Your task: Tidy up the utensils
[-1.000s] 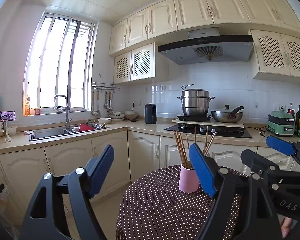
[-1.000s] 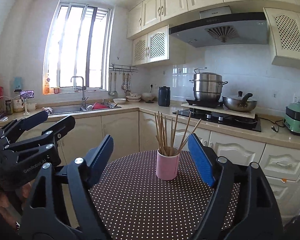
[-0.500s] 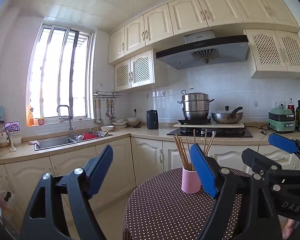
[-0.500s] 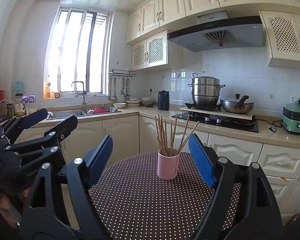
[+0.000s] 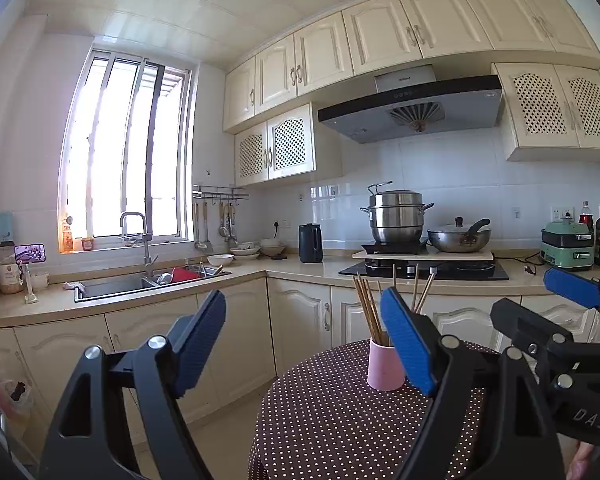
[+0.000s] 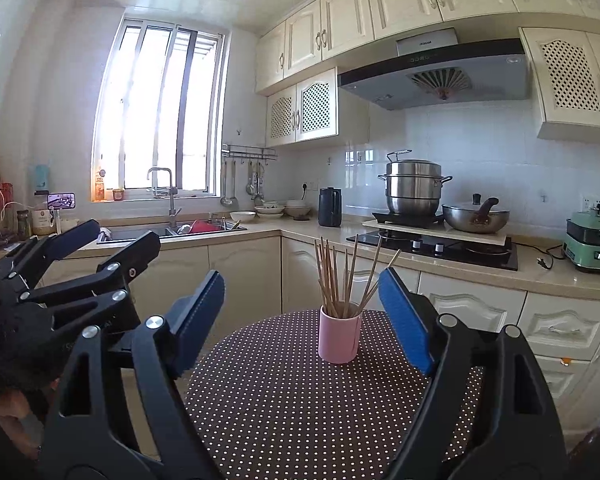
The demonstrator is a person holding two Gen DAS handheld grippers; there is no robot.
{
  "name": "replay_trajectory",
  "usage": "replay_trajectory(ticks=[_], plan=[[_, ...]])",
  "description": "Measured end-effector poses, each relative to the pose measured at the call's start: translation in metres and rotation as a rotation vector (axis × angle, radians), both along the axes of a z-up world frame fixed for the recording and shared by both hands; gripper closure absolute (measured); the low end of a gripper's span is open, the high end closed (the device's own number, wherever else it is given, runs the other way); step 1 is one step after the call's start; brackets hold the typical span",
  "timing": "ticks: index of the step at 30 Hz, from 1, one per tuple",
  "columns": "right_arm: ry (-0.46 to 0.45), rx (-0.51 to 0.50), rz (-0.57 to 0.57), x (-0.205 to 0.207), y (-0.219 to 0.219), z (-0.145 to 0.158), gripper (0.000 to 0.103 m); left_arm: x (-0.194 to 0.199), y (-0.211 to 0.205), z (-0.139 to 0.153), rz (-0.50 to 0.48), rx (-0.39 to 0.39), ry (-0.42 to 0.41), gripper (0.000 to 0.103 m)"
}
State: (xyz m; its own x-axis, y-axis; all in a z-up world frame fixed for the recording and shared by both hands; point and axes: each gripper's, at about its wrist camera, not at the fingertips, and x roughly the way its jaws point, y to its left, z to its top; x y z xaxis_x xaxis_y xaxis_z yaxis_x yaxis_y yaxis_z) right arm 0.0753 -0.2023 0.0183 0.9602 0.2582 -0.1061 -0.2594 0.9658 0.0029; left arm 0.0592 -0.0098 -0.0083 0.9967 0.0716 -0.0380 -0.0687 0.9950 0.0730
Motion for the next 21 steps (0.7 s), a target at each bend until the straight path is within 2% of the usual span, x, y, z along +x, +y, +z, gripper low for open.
replay_trajectory(ticks=[21], plan=[[-0.01,0.003,-0.006,-0.004,-0.002,0.0041,0.024,0.0013,0.0025,0.0021,-0.001,-0.005,0.015,0.025]])
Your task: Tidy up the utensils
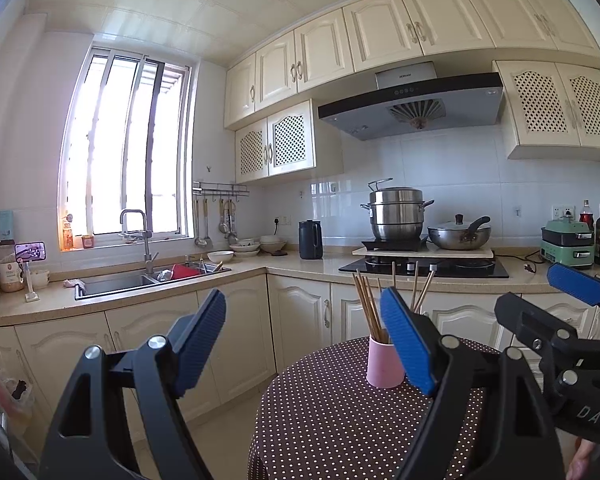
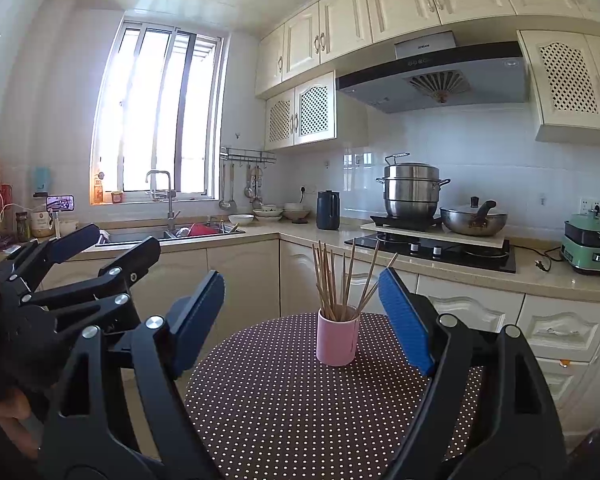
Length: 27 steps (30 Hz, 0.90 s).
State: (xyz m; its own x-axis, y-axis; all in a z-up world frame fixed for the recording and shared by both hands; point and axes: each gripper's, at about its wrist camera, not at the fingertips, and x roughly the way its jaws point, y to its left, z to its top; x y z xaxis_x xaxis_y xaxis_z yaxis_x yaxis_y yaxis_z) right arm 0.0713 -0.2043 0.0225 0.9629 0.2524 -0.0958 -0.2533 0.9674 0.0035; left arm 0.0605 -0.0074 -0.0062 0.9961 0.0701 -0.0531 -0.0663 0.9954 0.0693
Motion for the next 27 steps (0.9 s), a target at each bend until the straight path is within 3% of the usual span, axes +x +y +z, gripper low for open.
replay_trajectory(ticks=[27], plan=[[0.0,0.002,-0.001,-0.001,0.0,-0.0005,0.024,-0.0027,-0.0088,-0.0013,-0.003,0.003,-0.001,0.025]])
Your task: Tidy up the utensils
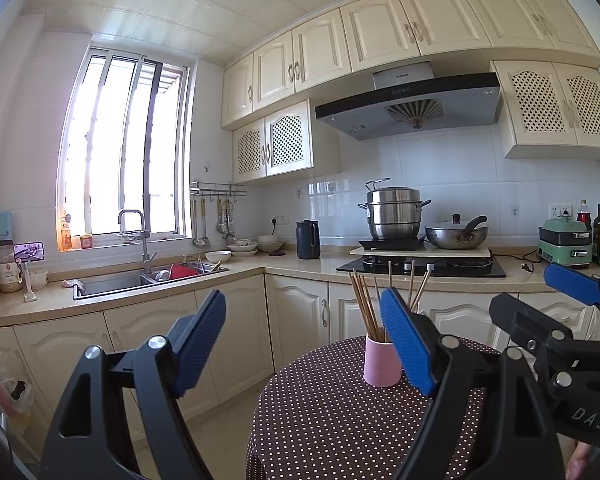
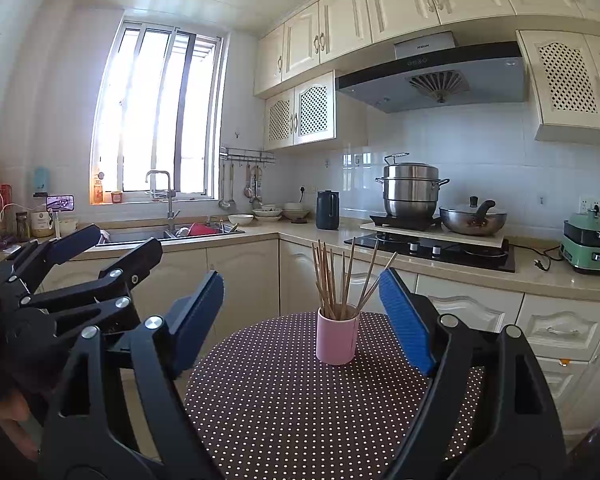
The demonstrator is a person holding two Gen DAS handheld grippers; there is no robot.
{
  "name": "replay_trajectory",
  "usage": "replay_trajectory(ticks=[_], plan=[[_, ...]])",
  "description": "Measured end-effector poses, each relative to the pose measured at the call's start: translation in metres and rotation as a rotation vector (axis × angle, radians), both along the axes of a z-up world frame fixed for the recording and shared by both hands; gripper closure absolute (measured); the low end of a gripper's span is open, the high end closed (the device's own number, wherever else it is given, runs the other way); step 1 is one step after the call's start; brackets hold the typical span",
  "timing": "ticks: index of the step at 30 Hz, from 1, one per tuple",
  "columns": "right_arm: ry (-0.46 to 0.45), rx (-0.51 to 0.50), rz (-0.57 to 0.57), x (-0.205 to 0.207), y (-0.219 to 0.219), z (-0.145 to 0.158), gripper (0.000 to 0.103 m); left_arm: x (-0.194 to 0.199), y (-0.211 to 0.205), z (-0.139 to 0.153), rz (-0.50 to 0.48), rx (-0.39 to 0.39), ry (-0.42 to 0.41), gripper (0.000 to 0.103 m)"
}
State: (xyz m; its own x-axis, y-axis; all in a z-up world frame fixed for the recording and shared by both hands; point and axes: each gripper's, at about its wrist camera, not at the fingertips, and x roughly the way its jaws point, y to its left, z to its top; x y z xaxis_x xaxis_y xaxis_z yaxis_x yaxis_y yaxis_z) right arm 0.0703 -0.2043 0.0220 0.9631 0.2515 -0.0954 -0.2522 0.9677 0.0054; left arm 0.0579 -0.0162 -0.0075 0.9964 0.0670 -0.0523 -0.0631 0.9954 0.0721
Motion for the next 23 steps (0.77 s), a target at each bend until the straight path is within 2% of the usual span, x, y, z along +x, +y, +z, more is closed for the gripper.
replay_trajectory(ticks=[23], plan=[[0.011,0.004,-0.001,0.0013,-0.0018,-0.0019,0.023,0.0003,0.0011,-0.0039,0.007,0.001,0.022,0.025]])
